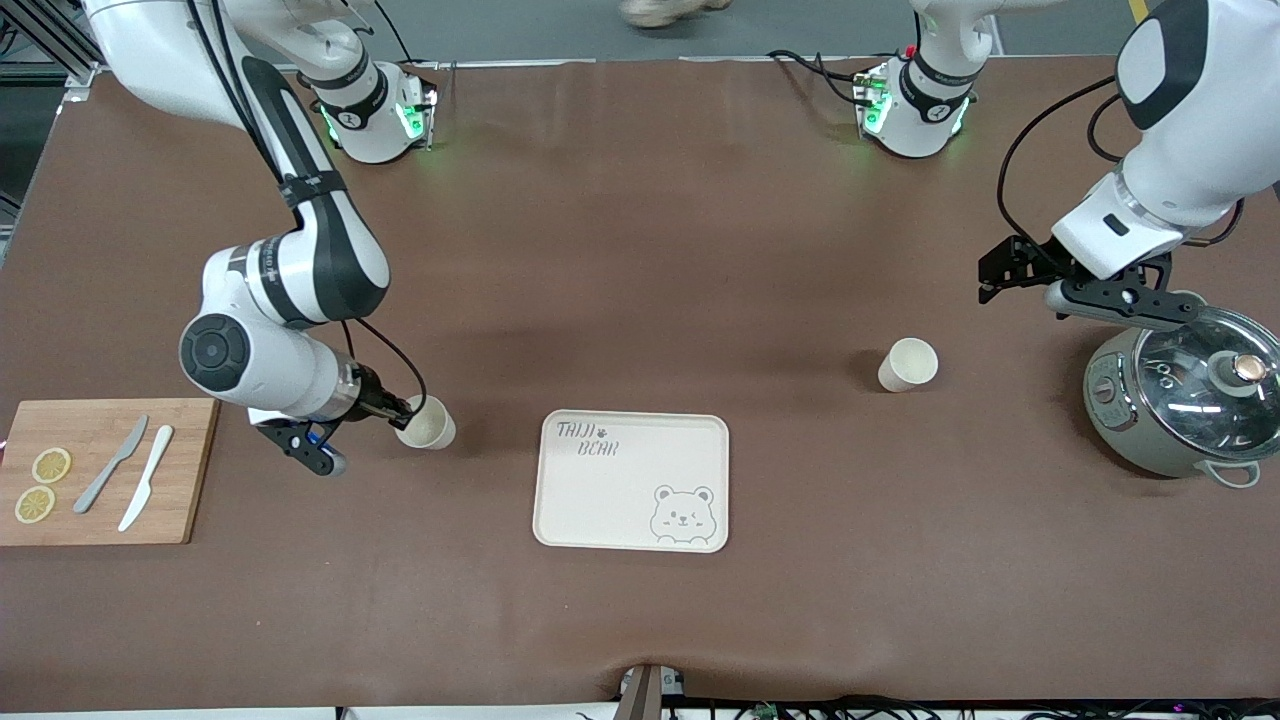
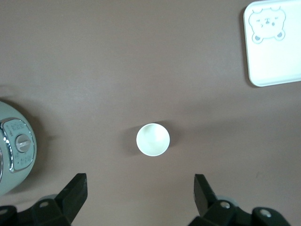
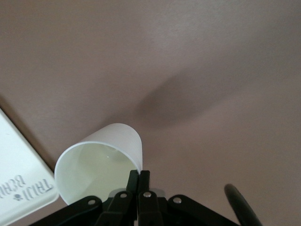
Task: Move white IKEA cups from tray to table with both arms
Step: 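Lower the held cup onto the table beside the cutting board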
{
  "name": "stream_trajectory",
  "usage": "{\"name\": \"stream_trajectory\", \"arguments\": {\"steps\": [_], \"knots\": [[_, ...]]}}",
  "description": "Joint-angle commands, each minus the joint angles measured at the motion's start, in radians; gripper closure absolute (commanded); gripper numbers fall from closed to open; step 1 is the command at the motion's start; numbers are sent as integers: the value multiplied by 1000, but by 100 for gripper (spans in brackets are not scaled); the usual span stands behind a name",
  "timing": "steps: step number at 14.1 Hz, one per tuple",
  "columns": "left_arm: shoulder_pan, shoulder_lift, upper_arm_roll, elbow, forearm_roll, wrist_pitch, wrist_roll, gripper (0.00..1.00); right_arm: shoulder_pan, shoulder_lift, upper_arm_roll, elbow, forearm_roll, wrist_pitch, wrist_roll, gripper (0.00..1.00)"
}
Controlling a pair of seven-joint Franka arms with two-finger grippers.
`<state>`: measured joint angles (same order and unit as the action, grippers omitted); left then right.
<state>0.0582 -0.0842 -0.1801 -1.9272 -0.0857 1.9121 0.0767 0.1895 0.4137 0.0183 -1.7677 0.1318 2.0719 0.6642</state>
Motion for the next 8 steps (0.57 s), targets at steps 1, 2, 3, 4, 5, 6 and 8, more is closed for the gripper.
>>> {"name": "stream_trajectory", "arguments": {"steps": [1, 2, 3, 4, 5, 6, 8], "knots": [[6, 38, -7, 99, -11, -53, -67, 0, -83, -76, 14, -99, -4, 20, -164, 100], [6, 47, -7, 112, -11, -53, -81, 0, -114, -78, 12, -111, -4, 20, -220, 100], [5, 47, -7, 117, -11, -53, -84, 0, -136, -82, 12, -130, -4, 27, -279, 100], [6, 49, -9, 125, -9, -53, -81, 0, -160, -90, 12, -147, -4, 48, -338, 100], [6, 47, -7, 131, -9, -54, -80, 0, -186, -92, 12, -166, -4, 65, -397, 100], [5, 43, -12, 140, 3, -67, -80, 0, -211, -93, 12, -170, -6, 71, -455, 100], [-3, 44, -15, 169, 20, -106, -83, 0, -269, -85, 9, -170, -58, 73, -555, 100]]}}
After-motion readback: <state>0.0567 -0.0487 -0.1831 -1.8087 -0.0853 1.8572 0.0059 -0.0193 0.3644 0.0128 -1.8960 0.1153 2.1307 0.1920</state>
